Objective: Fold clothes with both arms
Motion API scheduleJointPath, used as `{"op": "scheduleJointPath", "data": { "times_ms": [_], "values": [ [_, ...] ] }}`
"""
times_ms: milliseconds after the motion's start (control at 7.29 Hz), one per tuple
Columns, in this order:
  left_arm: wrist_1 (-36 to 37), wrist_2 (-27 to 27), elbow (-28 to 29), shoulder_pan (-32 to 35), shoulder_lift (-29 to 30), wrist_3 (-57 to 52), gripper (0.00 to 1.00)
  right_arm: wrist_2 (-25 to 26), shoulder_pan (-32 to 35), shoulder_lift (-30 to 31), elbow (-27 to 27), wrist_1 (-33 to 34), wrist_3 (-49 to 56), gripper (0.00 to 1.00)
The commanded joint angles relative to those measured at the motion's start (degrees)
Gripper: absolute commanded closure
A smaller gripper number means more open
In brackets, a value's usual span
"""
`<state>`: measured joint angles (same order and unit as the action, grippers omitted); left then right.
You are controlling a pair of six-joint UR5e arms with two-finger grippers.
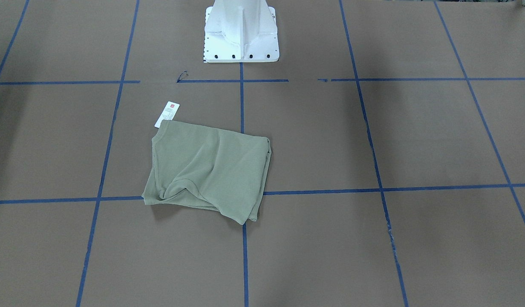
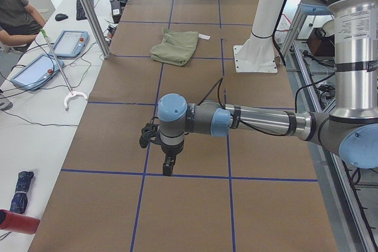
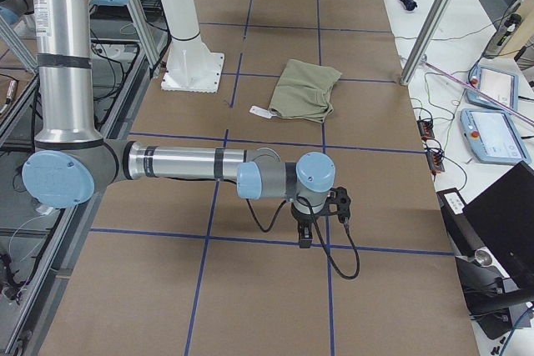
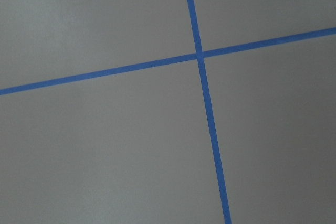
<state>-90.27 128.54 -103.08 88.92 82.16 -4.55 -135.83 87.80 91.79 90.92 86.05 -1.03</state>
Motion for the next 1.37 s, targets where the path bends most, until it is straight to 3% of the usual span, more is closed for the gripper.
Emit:
{"op": "scheduleJointPath", "data": {
  "times_ms": [0, 274, 1234],
  "values": [
    [-0.2, 0.1, 0.3, -0.1, -1.5, 0.0, 0.0, -2.1, 0.0, 0.1, 0.3, -0.5, -0.3, 0.0],
    [-0.3, 1.7, 0.2, 0.0, -1.7, 4.6, 0.0, -2.1, 0.0, 0.1, 0.4, -0.5, -0.3, 0.0],
    [-0.3, 1.8, 0.3, -0.1, -1.7, 5.6, 0.0, -2.2, 0.0, -0.1, 0.6, -0.5, -0.2, 0.0]
  ]
}}
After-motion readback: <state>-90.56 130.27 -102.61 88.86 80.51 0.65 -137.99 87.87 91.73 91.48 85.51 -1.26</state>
